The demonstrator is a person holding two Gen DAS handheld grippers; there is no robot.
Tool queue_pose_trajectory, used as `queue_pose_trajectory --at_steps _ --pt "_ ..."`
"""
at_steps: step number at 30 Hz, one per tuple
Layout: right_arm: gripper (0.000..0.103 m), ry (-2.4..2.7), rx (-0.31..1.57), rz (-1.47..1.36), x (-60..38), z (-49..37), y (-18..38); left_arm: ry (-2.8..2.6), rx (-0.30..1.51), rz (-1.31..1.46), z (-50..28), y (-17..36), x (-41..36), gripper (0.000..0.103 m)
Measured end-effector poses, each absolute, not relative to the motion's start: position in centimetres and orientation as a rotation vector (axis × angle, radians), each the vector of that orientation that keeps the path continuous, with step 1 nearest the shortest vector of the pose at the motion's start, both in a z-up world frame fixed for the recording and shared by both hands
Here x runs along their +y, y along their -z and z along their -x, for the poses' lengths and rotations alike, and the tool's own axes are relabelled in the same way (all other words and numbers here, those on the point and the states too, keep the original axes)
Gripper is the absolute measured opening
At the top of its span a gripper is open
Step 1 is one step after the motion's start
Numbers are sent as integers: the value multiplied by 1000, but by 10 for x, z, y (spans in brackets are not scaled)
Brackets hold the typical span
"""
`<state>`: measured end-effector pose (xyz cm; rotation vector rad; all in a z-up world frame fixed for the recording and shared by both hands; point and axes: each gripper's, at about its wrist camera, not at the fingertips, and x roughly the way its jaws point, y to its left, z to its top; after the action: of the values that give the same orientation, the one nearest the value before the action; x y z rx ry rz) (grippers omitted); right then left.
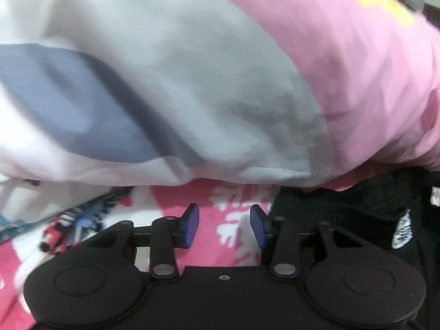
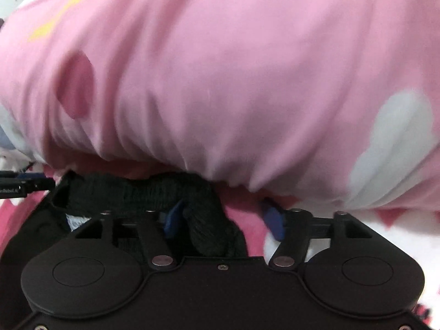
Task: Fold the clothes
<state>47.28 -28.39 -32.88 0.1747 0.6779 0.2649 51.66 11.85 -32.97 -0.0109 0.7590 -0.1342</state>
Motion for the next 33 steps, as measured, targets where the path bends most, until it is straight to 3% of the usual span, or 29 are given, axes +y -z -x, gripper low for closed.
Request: queue_pose_trajectory --at_steps 5,15,21,33 --pt "74 -225 647 -287 -324 -411 308 205 842 106 -459 311 141 40" --pt "76 -199 965 -305 -333 -174 331 245 1131 242 -266 328 171 44" --pt "78 -114 1156 -305 -315 -75 333 199 1262 186 -164 320 179 49" --pt "81 -34 1261 -364 -310 3 346 266 1405 171 -67 342 155 55"
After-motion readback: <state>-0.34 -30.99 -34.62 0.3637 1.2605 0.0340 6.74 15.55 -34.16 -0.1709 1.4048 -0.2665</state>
